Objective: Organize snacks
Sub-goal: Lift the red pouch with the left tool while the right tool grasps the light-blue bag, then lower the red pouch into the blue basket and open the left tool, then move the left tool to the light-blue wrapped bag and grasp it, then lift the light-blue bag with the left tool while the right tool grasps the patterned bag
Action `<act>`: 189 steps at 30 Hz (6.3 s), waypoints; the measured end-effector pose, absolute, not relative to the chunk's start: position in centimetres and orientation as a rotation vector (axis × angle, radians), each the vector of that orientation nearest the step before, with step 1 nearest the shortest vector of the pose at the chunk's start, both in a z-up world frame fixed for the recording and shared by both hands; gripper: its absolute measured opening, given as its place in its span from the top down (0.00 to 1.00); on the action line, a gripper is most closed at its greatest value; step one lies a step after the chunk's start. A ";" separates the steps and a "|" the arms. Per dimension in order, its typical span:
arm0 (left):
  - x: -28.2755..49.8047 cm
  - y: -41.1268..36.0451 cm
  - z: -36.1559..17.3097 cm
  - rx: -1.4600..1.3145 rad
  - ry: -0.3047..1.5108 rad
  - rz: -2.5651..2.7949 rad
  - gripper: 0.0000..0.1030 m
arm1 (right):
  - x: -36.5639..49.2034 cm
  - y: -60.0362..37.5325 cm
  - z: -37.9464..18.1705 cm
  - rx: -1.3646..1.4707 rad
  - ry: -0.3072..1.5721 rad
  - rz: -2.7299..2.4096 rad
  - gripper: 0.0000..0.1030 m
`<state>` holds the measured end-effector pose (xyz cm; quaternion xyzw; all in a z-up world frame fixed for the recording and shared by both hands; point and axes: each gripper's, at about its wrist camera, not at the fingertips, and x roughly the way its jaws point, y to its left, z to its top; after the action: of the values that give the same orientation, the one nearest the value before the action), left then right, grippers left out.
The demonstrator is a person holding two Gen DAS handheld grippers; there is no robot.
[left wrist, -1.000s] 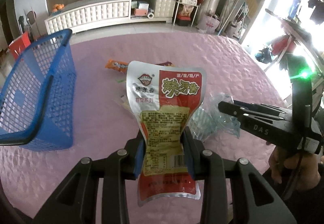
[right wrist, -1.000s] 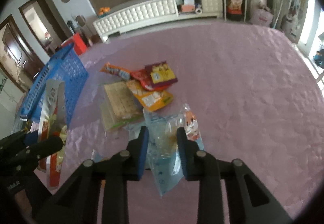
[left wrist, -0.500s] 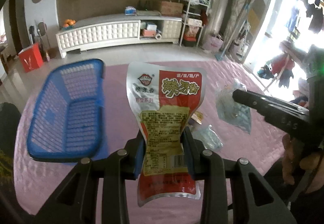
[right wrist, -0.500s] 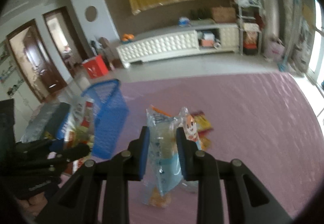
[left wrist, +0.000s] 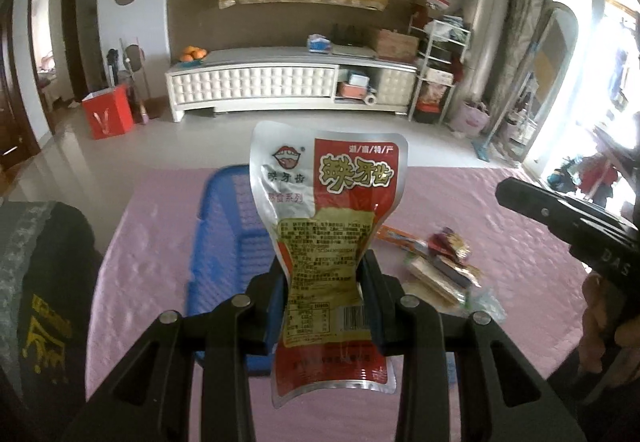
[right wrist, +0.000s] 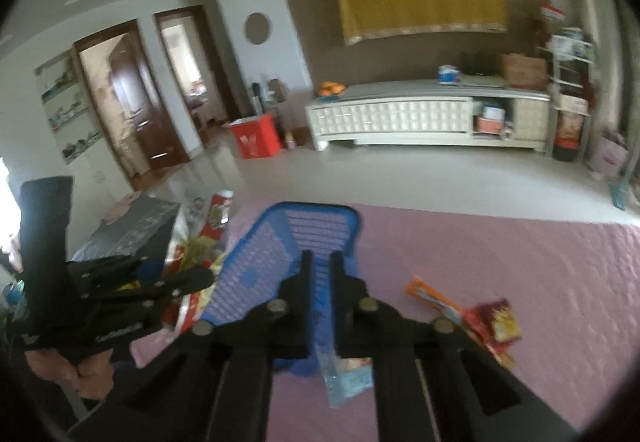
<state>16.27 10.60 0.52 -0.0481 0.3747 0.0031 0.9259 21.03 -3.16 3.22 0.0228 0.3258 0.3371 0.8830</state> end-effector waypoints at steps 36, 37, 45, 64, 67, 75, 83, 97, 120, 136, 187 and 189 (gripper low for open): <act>25.4 17.0 -7.1 -0.094 0.967 0.037 0.30 | 28.2 5.1 -3.4 -0.176 0.919 0.658 0.19; 25.2 16.7 -6.9 -0.081 0.965 0.043 0.30 | 28.2 4.8 -3.4 -0.175 0.924 0.655 0.19; 22.0 13.3 -3.7 -0.030 0.897 -0.020 0.30 | 26.0 -0.2 -1.1 -0.162 0.898 0.582 0.19; 18.9 -1.4 -6.1 0.201 0.968 -0.256 0.30 | 20.7 -12.1 -2.9 -0.093 0.888 0.440 0.18; 19.0 -3.3 -7.8 0.236 0.993 -0.266 0.30 | 20.3 -13.2 -4.5 -0.075 0.915 0.433 0.18; 20.4 -5.4 -12.4 0.330 1.075 -0.200 0.30 | 20.2 -14.5 -10.5 -0.085 1.021 0.370 0.18; 22.8 -6.3 -15.5 0.461 1.096 -0.133 0.29 | 20.6 -14.5 -13.9 -0.102 1.069 0.338 0.18; 25.7 -6.5 -19.6 0.519 1.170 -0.121 0.29 | 21.0 -14.5 -14.9 -0.123 1.068 0.326 0.18; 26.1 -6.1 -19.7 0.505 1.121 -0.087 0.67 | 20.2 -16.2 -12.1 -0.058 1.035 0.301 0.18; 21.2 -8.6 -14.6 0.290 1.030 -0.217 0.68 | 18.6 -19.6 -11.5 -0.060 1.053 0.250 0.18; 17.5 0.6 -1.7 0.136 0.846 -0.222 0.69 | 17.2 -9.5 -1.7 0.141 0.747 0.386 0.41; 17.5 2.6 -1.3 0.113 0.840 -0.191 0.69 | 17.7 -7.9 -1.2 0.135 0.737 0.428 0.41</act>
<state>17.54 2.58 -1.26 0.0547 0.4070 -0.0926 0.9071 17.65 -7.93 -1.23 0.0655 0.3571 0.2076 0.9084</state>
